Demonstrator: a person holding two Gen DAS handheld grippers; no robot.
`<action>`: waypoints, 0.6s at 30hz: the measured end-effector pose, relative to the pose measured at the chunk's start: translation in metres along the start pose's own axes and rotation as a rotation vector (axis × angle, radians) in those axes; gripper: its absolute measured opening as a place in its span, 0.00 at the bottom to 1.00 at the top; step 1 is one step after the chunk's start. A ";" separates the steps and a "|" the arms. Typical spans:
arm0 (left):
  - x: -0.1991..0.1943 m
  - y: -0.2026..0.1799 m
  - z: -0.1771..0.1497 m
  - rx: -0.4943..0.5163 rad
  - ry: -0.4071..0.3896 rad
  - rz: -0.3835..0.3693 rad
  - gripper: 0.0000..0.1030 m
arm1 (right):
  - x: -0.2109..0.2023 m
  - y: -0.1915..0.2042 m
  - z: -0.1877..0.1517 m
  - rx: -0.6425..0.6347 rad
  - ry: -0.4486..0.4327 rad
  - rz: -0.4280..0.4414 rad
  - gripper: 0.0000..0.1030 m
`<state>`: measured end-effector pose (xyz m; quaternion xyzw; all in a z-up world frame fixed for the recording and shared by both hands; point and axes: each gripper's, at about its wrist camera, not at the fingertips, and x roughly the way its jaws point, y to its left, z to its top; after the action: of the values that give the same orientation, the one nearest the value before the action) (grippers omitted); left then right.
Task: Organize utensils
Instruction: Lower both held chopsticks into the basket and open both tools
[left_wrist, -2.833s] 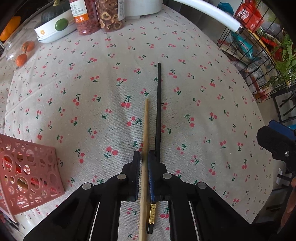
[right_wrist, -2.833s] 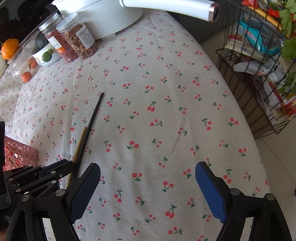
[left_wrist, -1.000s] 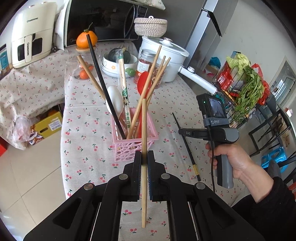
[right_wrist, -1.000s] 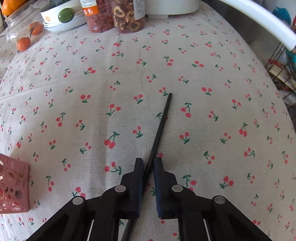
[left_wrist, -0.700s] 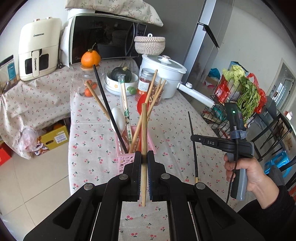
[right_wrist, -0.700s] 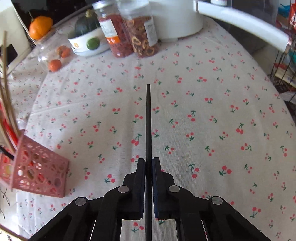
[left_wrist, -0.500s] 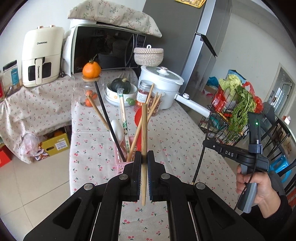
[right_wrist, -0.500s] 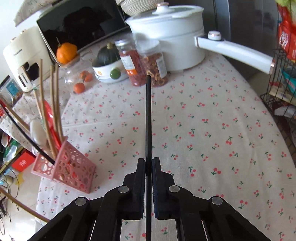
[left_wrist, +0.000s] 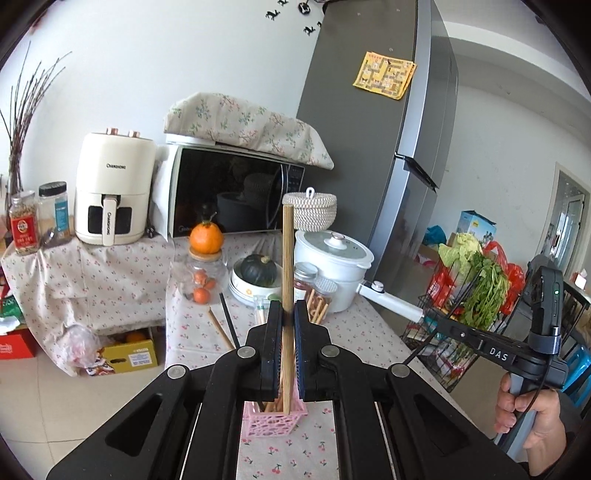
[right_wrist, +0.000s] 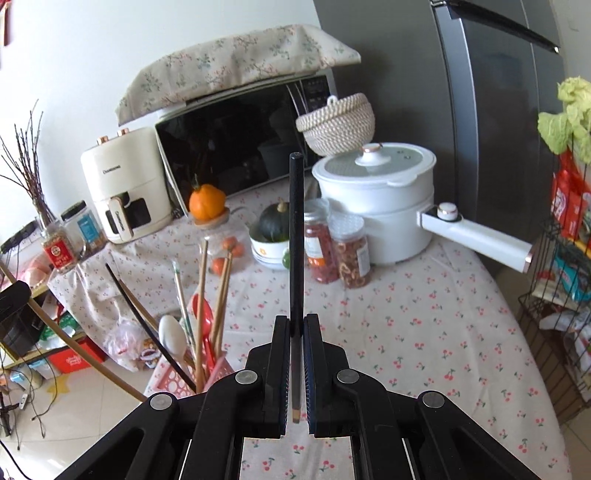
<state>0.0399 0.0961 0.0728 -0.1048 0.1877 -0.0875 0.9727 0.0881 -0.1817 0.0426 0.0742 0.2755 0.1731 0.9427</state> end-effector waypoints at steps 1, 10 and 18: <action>0.001 0.001 0.001 0.007 -0.013 0.012 0.06 | -0.002 0.003 0.003 -0.003 -0.010 0.012 0.05; 0.037 0.006 -0.003 0.043 0.003 0.073 0.06 | -0.001 0.033 0.021 -0.008 -0.066 0.128 0.05; 0.072 0.013 -0.018 0.048 0.089 0.073 0.06 | 0.027 0.058 0.021 -0.012 -0.043 0.182 0.05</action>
<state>0.0999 0.0901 0.0282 -0.0706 0.2323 -0.0608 0.9682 0.1043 -0.1183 0.0605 0.0972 0.2463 0.2580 0.9292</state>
